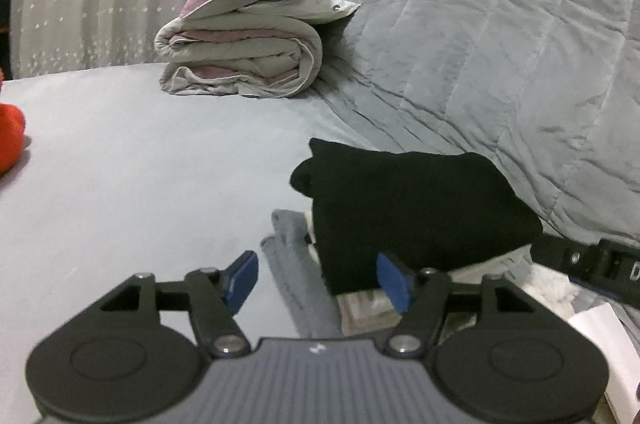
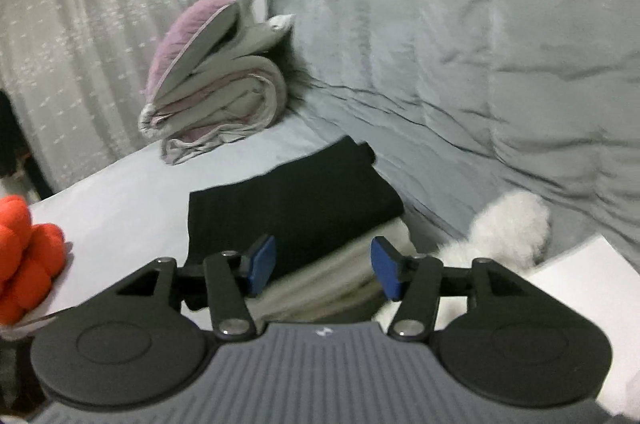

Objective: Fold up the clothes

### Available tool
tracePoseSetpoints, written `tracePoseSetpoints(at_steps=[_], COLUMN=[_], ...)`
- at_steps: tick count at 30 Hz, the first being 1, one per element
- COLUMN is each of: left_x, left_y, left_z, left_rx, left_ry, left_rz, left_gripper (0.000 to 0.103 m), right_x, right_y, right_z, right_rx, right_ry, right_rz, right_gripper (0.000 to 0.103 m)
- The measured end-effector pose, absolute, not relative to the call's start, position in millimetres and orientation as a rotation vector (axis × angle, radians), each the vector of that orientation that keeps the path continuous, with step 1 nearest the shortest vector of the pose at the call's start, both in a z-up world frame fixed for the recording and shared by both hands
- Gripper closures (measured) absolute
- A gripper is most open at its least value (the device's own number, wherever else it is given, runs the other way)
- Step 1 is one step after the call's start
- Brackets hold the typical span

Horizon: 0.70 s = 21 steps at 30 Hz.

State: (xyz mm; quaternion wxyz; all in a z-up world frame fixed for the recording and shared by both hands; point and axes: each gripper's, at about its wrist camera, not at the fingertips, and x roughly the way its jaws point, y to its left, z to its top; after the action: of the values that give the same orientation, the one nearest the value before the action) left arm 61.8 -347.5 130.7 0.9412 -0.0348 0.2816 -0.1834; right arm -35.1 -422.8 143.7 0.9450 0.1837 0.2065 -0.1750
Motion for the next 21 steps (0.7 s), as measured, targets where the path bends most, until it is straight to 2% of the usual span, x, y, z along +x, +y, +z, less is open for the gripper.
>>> tracePoseSetpoints(at_steps=[2,7,11,15,17,19,21], left_x=[59.3,57.9,62.3,68.7,70.6,72.4,69.2], left_y=[-340.7,-338.1,-348.1,-357.3,-360.6,-363.9,-366.3], left_z=[133.3,134.3,128.8,122.4,121.1,119.8,118.3], left_rx=[-0.072,-0.047,0.002,0.029,0.028,0.028,0.041], left_ry=[0.581,0.59,0.592,0.606,0.609,0.613,0.609], left_rz=[-0.371,-0.347,-0.341,-0.327,-0.319,-0.311,-0.308], left_gripper=[0.028,0.023,0.017,0.016,0.015,0.012,0.009], right_x=[-39.4,-38.1,-27.6,-23.2,-24.5,-26.7,-26.1], right_y=[-416.3,-414.7,-419.4,-427.9,-430.4,-431.3,-431.9], right_z=[142.9,140.8,130.4,123.2,123.3,120.5,116.6], right_rx=[0.392,0.442,0.434,0.444,0.436,0.442,0.453], right_ry=[0.42,0.394,0.399,0.396,0.38,0.374,0.388], right_rz=[-0.381,-0.384,-0.377,-0.363,-0.374,-0.386,-0.382], right_gripper=[0.045,0.034,0.031,0.029,0.021,0.007,0.002])
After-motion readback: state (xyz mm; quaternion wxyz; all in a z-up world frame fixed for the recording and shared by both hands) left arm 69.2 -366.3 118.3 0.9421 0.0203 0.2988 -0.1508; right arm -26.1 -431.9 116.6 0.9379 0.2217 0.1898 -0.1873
